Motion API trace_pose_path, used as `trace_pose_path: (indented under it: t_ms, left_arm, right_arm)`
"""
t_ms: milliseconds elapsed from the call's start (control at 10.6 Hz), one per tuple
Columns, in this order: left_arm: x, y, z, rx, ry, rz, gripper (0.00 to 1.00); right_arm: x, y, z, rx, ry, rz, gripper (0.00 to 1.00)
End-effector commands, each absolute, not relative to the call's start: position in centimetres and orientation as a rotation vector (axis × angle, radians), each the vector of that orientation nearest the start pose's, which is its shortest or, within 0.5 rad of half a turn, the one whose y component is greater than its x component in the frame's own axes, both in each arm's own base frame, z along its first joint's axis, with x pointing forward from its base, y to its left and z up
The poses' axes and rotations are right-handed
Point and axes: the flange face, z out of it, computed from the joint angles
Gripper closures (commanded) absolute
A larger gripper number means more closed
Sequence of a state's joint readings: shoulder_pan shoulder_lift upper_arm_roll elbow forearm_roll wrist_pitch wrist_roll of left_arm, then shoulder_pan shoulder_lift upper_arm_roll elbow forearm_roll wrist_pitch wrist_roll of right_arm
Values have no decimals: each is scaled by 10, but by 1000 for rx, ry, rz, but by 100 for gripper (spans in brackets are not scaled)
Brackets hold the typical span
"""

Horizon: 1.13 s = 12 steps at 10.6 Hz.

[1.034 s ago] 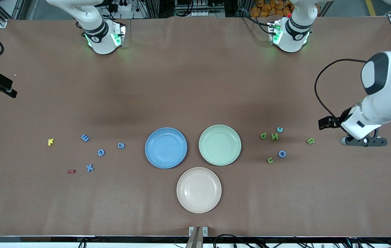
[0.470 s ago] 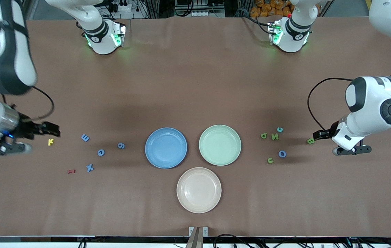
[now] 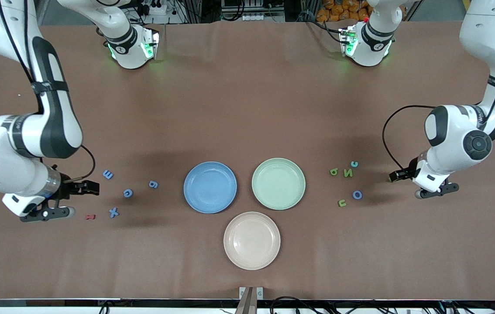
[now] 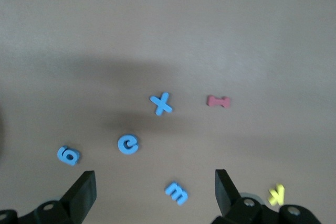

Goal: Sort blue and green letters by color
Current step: 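Reach the left gripper to the green B while the right gripper reaches the blue x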

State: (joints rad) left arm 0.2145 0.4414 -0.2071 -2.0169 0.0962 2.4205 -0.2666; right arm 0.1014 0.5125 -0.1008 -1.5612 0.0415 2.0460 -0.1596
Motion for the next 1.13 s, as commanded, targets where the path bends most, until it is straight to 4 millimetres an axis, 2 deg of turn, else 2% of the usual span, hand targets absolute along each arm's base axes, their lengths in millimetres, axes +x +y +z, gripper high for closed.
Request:
trace_pose_path:
  t_ms: [0,94,188,470,564,752,1034]
  left_arm:
    - [595,5,219,-3130,-425,12,35]
    - [595,4,213,-3127,-435,13,35]
    - [596,3,209,-3118,-397,-8,35]
    - [596,5,199,-3105,-356,-14,35]
    - [594,3,198,-3096,-350,-10,35]
    - [593,5,192,-3078,-313,-5,35]
    - [593,7,185,-3066,-319,3,36]
  right_arm:
    - [705,41,269,-3123,-409,14,0]
    - [709,46,253,-3125,-425,-36,0]
    - [710,47,248,-3126,-431,-49,0]
    - [713,26,220,-3127,-466,-42,0]
    - [712,25,209,-3123,-476,-23,0]
    - [715,21,198,-3097,-551,-14,0]
    - [714,10,188,-3042,-532,-15,0]
